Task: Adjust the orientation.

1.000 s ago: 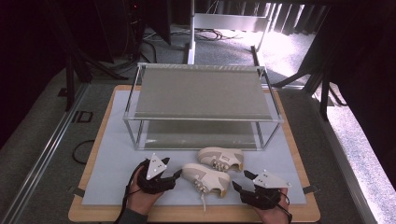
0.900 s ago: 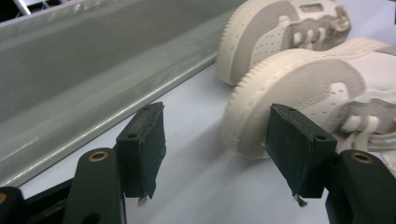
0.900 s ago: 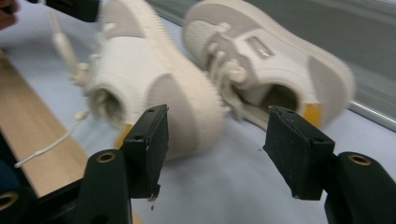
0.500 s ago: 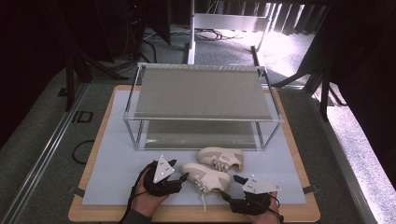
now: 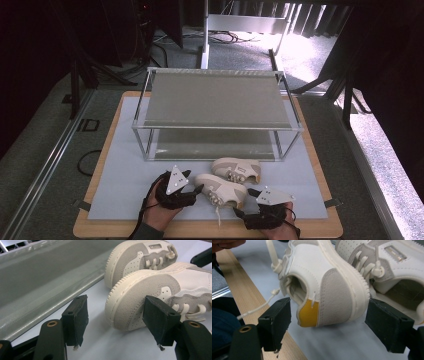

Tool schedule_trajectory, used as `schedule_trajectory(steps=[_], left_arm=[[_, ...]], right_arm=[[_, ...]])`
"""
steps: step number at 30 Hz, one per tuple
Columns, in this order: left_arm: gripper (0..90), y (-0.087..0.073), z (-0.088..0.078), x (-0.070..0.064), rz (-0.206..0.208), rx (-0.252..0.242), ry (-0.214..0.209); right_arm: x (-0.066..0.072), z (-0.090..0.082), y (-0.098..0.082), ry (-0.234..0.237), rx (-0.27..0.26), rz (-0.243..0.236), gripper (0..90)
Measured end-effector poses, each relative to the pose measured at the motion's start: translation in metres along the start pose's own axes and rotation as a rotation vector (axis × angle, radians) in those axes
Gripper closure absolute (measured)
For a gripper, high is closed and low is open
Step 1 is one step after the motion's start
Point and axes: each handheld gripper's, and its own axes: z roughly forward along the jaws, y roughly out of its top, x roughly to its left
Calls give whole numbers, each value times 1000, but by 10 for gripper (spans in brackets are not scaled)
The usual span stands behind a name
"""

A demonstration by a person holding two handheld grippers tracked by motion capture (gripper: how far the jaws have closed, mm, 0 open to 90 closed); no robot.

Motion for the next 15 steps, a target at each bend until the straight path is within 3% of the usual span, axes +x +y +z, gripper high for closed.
schedule_trajectory(steps=[5, 8, 11, 15], left_arm=[[368, 1, 5, 2, -4, 19, 8], [383, -1, 7, 5, -23, 25, -38], [397, -4, 10, 6, -22, 39, -52], [409, -5, 13, 6, -21, 40, -86]], right_arm=[[-1, 3, 0, -5, 7, 2, 206], [-3, 3, 0, -12, -2, 8, 258], [-10, 2, -2, 27, -22, 56, 269], [-12, 2, -2, 40, -30, 75, 271]])
